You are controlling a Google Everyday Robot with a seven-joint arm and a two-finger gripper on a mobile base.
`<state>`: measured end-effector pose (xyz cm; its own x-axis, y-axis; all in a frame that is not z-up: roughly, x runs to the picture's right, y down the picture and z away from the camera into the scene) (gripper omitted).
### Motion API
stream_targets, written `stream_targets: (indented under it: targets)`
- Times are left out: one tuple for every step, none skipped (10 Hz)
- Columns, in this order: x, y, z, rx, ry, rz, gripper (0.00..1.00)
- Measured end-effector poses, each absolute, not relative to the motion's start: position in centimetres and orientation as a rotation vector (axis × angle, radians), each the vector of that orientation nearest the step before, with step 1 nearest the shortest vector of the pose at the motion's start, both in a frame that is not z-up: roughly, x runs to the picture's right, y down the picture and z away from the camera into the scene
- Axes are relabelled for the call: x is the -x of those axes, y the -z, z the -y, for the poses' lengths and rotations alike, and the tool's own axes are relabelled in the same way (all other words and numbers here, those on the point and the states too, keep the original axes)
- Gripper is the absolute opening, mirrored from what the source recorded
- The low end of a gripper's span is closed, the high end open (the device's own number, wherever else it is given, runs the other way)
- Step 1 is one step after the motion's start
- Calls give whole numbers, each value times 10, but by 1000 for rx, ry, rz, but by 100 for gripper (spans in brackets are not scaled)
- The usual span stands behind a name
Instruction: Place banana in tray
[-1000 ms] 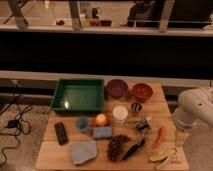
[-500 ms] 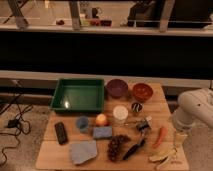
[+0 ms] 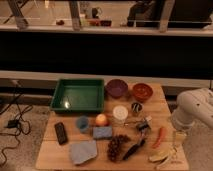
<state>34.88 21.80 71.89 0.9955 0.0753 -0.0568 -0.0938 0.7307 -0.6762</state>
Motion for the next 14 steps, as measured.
stream_targets:
  targets:
    - [-349, -719, -225, 758, -97, -19, 80]
    - [-353, -718, -237, 772, -100, -19, 80]
    - [-359, -713, -255, 790, -109, -17, 80]
    - [-363, -710, -270, 801, -118, -13, 80]
    - [-368, -709, -288, 819, -134, -6, 80]
    - [-370, -712, -301, 833, -141, 2, 80]
    - [-369, -714, -305, 841, -144, 8, 80]
    - [-368, -715, -309, 850, -147, 13, 80]
    - [-368, -715, -313, 859, -150, 14, 80]
    - [-368, -715, -317, 869, -154, 16, 80]
    - [-367, -716, -319, 874, -153, 20, 80]
    - [-365, -716, -319, 874, -150, 23, 80]
    - [-357, -715, -318, 873, -137, 32, 80]
    - [-349, -716, -316, 864, -133, 40, 80]
